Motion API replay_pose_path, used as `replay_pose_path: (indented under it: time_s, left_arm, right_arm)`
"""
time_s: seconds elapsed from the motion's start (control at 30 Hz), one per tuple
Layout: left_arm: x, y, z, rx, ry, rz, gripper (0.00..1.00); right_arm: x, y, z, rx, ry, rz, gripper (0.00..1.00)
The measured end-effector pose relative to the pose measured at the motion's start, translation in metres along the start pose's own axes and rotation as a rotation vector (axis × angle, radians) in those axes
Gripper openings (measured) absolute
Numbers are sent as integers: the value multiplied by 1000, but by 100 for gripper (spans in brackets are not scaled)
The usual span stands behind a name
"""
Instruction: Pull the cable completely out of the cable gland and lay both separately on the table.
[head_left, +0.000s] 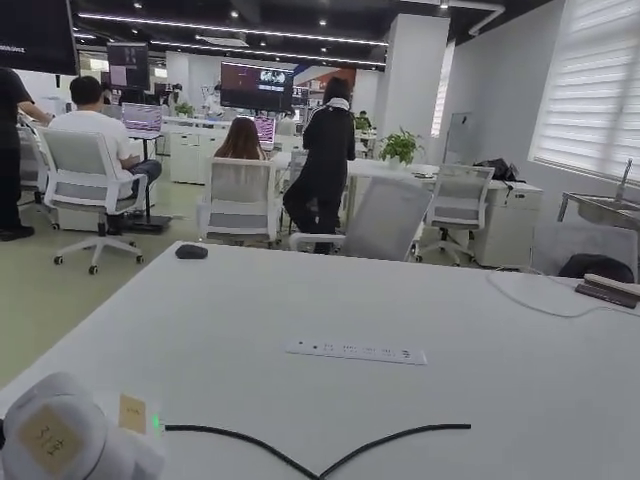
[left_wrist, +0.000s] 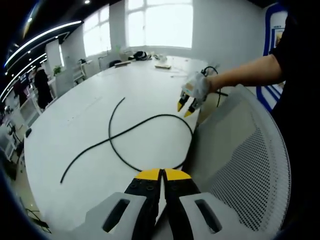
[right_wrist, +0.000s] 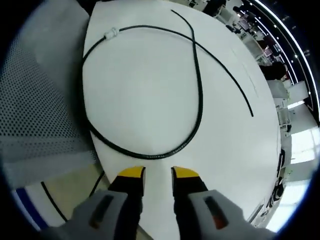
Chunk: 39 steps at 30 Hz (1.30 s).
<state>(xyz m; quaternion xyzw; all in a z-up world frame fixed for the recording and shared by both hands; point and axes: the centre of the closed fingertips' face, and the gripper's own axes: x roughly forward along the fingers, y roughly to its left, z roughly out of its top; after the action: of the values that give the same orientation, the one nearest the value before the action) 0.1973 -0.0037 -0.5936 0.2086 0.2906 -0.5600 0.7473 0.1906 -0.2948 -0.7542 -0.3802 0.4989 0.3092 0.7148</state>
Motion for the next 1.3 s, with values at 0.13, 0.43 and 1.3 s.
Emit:
replay_pose_path:
  time_s: [0.13, 0.43, 1.3]
  left_arm:
    - [1, 1, -2, 17, 4, 5, 4]
    - [22, -5, -10, 296, 112, -53, 18]
    - [139, 15, -86, 742, 433, -368, 33]
  right_arm:
    - [-19, 0, 25, 68, -71, -3, 22]
    - [-68, 45, 109, 149, -297, 109, 24]
    - [-139, 84, 90, 203, -340, 35, 22]
